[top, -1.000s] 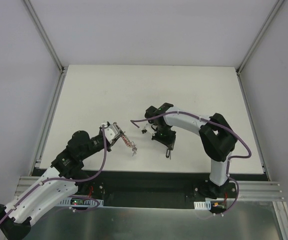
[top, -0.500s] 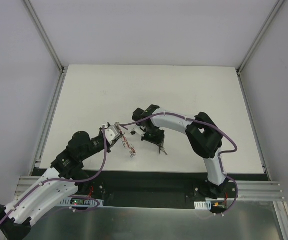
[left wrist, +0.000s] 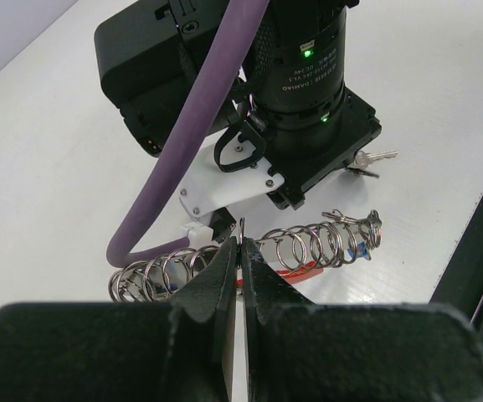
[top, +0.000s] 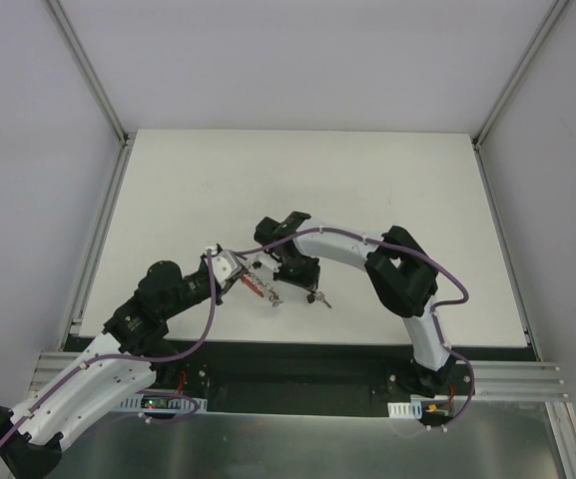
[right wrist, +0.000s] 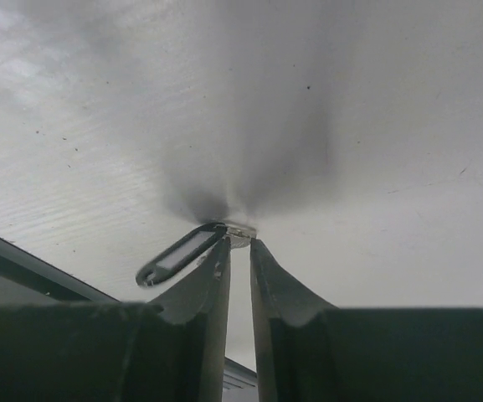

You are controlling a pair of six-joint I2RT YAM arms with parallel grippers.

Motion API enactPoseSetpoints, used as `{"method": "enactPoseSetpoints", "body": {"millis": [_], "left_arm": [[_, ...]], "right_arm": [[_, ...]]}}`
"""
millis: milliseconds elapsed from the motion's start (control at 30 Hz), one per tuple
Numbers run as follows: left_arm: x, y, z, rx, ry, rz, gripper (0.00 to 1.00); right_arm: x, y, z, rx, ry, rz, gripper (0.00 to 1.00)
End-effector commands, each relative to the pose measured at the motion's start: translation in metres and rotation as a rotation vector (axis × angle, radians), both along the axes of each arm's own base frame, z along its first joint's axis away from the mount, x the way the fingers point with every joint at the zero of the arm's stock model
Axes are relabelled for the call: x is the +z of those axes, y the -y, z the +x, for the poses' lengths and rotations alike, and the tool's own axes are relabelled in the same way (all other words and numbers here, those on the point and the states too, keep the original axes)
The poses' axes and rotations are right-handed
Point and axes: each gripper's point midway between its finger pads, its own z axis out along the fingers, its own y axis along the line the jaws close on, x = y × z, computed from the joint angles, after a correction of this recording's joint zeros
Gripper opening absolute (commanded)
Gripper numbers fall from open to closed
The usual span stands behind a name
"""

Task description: Put the keys on the keyring

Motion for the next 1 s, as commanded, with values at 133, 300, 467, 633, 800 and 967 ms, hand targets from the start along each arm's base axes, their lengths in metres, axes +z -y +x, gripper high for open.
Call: {"method": "enactPoseSetpoints", "body": {"millis": [133,300,467,633,800,967], "left_arm": [[0.014,0.008,0.000,-0.026,0.021,-0.044,0.00],[0.015,0.008,0.000,-0.028,0.023,-0.043,0.00],[0.014,0.007,0.001,-0.019,0.024,-0.039,0.00],[0.014,0.009,0.001,-0.028,0.018,-0.039,0.00],[0.013,0.011,0.000,-0.040,0.013,-0.034,0.00],[0.015,0.011,-0.001,-0.045,0.018,-0.036,0.00]], "right_arm": [[0.031,-0.014,0.002,-0.016,0.076,0.071,0.31],[0.038,-0.013,0.001,-0.085,0.129,0.148,0.37],[0.043,-0.014,0.001,-0.296,0.175,0.323,0.38],[0.041,-0.008,0.002,-0.552,0.206,0.484,0.38],[0.028,-0.010,0.003,-0.704,0.123,0.589,0.37],[0.020,-0.018,0.007,-0.700,0.080,0.590,0.34]]}}
